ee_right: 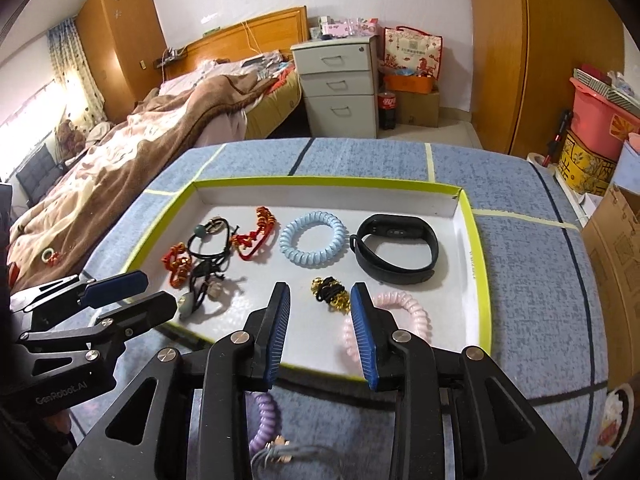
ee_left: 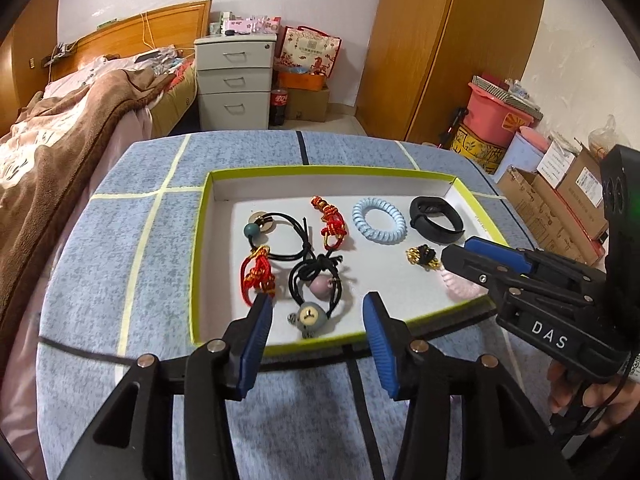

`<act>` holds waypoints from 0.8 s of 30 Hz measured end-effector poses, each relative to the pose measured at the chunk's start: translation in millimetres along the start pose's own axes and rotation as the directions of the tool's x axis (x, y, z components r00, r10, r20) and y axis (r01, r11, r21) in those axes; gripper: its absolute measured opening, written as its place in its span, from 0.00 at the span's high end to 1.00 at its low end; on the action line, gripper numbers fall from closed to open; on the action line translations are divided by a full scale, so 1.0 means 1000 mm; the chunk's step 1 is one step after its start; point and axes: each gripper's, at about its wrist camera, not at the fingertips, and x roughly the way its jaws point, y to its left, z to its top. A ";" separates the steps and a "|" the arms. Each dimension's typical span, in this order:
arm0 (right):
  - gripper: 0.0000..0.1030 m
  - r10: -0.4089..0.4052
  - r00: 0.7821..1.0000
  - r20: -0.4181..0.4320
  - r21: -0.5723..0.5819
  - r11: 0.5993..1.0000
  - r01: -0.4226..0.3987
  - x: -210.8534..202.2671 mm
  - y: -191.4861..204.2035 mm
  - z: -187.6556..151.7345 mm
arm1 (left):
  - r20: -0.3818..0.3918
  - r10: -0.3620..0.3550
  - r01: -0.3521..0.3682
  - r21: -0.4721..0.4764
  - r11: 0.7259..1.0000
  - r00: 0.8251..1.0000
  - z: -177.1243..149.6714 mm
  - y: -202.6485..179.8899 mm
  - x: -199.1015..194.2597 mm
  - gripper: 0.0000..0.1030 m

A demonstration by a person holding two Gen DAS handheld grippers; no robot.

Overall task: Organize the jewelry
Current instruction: 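Withdraw both grippers from the box toward the purple coil and grey cable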

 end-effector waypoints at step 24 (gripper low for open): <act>0.68 -0.015 0.998 0.063 0.014 1.000 0.015 -0.063 0.005 -0.056 | 0.114 0.043 -0.039 -0.032 0.999 0.993 -0.055 -0.010 -0.067 0.48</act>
